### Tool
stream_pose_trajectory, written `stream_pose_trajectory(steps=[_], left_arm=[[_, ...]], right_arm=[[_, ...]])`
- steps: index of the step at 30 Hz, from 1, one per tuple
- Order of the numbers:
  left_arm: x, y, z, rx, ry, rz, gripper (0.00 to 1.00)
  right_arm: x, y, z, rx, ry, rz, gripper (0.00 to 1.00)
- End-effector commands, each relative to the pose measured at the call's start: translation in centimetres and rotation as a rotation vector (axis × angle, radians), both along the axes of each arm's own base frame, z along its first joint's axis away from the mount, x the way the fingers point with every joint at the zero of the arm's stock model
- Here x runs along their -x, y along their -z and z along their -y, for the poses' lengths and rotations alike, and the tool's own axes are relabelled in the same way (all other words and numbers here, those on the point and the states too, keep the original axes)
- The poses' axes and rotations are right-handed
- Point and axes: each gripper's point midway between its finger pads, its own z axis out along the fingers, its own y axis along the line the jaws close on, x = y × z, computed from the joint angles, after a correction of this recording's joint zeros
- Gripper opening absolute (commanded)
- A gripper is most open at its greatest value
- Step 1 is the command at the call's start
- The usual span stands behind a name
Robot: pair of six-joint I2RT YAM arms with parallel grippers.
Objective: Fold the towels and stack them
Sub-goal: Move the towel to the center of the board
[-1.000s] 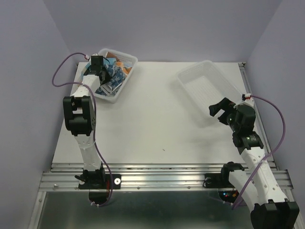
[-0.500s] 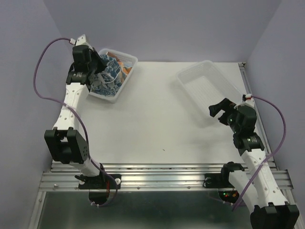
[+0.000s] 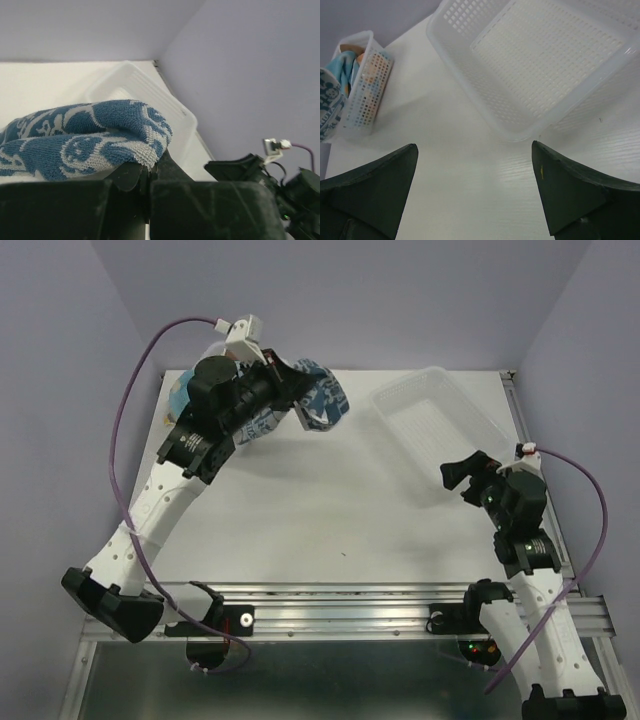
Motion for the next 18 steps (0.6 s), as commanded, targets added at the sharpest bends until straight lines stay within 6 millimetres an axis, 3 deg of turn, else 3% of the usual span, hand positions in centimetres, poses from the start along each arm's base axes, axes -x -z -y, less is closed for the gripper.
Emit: stream_pose_trajectory(steps=[1,3,4,10,14,15,18], left_arm=[[4.6,-4.4,3.8,0.124,0.142,0.069,0.00],[6.1,-5.1,4.4,0.164,0.167,0.064,0.00],[7.8,-5.7,5.2,0.185,0.197,0.069,0.00],[12.0,-7.5,5.4,0.256,0.198,0.081,0.00],[14.5,-7.0,5.7,0.305,0.223,0.045,0.00],[15.3,-5.9,6.6,0.296,0.255,0.022,0.00],[16.9,-5.1,8.1,0.308,0.324,-0.007,0.00]], right_arm=[[0.8,-2.6,-0.4,-0.018,-0.021,0.053,1.00],[1.2,-2.9,-0.4,-0.021,-0.021,0.062,1.00],[1.5,-3.4,-0.5,-0.022,-0.025,0.076,1.00],[2.6,-4.5,-0.2,-0.021,-0.009,0.099,1.00],[3.4,-5.1,0.6,-0.018,0.037,0.105,1.00],[3.5,-5.2,0.8,-0.019,0.045,0.105,1.00],[3.8,-5.2,1.2,-0.016,0.066,0.104,1.00]])
